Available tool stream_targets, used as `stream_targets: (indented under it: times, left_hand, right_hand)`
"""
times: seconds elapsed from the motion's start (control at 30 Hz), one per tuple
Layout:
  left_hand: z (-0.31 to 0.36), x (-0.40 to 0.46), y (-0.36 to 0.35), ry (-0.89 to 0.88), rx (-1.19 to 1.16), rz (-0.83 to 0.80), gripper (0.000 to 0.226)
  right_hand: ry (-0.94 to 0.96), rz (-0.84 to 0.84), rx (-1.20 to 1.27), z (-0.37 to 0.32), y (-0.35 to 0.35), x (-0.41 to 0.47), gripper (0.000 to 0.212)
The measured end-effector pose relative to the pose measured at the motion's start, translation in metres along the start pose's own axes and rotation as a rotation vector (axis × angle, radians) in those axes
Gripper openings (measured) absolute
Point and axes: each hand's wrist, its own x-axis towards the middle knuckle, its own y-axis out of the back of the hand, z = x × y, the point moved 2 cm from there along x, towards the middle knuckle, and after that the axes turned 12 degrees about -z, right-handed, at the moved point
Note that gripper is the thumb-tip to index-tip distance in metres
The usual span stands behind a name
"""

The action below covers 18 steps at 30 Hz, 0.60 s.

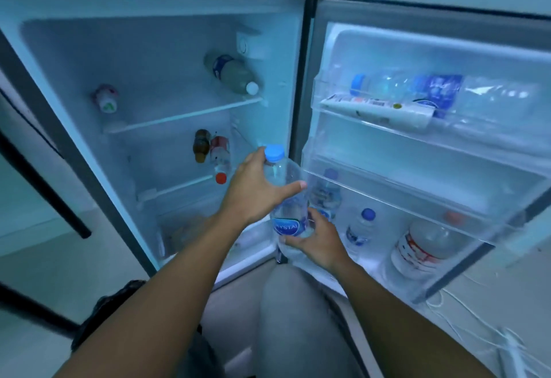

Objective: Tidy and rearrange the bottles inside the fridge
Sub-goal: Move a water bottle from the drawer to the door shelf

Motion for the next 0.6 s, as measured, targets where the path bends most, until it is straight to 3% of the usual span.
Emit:
stream_targets:
  times: [0.33,0.6]
  left_hand:
    - [0.046,-0.026,-0.065,-0.019,-0.100,-0.152,0.067]
    - [0.047,-0.028,-0.114,-0.064,-0.242,-0.223,0.072]
  right_hand:
    - [-0.056,0.111,-0.138,0.031,0.074,-0.077,0.070]
    - [-0.119,0.230,-0.173,0.059,0.100,-0.088,0.077]
